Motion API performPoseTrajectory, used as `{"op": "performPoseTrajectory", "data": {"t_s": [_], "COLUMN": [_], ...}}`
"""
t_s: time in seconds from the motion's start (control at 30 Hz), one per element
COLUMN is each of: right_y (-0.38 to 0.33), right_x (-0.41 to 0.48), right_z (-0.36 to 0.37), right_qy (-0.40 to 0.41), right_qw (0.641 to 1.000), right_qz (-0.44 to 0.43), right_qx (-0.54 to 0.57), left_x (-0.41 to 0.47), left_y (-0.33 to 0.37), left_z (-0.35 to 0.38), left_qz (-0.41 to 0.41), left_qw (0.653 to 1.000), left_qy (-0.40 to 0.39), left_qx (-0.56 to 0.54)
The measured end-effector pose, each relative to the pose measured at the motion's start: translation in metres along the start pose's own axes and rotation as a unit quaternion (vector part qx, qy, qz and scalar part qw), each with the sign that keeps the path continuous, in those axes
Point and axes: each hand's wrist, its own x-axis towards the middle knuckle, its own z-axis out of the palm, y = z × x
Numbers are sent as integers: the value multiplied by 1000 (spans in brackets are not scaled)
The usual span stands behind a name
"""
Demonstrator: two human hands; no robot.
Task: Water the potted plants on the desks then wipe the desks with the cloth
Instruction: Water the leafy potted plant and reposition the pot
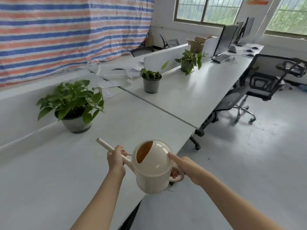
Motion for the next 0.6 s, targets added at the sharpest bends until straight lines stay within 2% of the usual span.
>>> {"op": "performPoseTrajectory", "data": {"t_s": [0.23,0.4,0.5,0.6], "right_y": [-48,-69,-90,-114], "right_x": [87,146,177,210], "right_z": [-12,-12,-16,-22], "right_qy": [-9,23,27,0], "right_qw": [1000,999,998,998], "right_qz": [-14,-20,-33,-67], "right_qx": [2,26,47,-2], "left_x": [64,97,114,136], "left_y": [31,41,51,74], "left_z": [28,34,37,40], "left_qz": [12,9,24,89], "left_qw": [999,999,995,968], "left_qy": [19,38,47,116], "left_qx": [-23,5,86,204]}}
